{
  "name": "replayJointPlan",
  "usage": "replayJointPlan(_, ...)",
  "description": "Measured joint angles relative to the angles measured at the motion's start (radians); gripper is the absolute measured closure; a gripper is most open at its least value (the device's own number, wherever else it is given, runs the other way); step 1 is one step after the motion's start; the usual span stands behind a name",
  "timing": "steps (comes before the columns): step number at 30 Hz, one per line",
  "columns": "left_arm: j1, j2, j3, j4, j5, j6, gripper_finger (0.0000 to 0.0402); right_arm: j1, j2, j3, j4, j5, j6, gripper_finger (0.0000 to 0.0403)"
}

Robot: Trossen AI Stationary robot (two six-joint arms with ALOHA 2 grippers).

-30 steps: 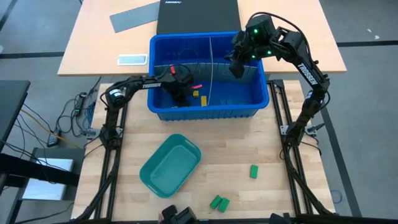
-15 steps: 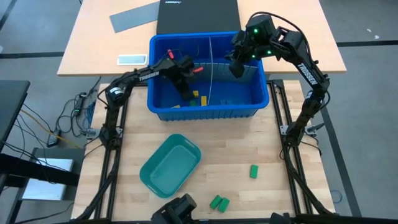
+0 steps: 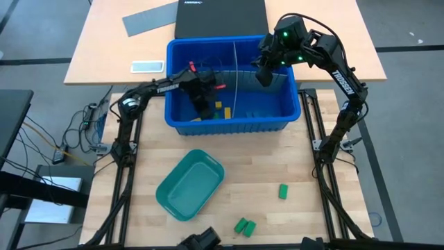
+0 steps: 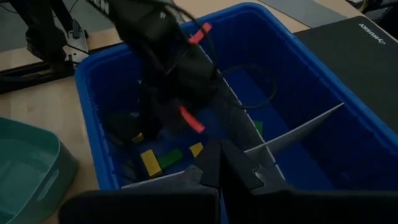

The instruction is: Sort Items/Unsort Items

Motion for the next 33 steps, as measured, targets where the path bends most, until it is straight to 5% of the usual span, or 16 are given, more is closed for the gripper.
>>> replayJointPlan(10,-0.055,-0.001,-0.173,0.251,-0.201,-0.154,0.0198,0.000,0.000,0.000,0.002,0.000,-0.008,0.0403)
replayJointPlan(15,-0.069,-0.005,-0.229,0.330,-0.209,-0.178,0.0168,0.000,0.000,0.000,0.002,0.000,-0.008,0.0403)
replayJointPlan(20,-0.084,-0.008,-0.287,0.381,-0.263,-0.189,0.0217,0.000,0.000,0.000,0.003,0.000,-0.008,0.0403)
replayJointPlan(26,-0.078,-0.002,-0.241,0.331,-0.288,-0.132,0.0375,0.000,0.000,0.000,0.003,0.000,-0.013,0.0403)
replayJointPlan(33,-0.027,0.005,-0.062,0.207,-0.202,-0.092,0.0398,0.000,0.000,0.000,0.002,0.000,-0.026,0.0403)
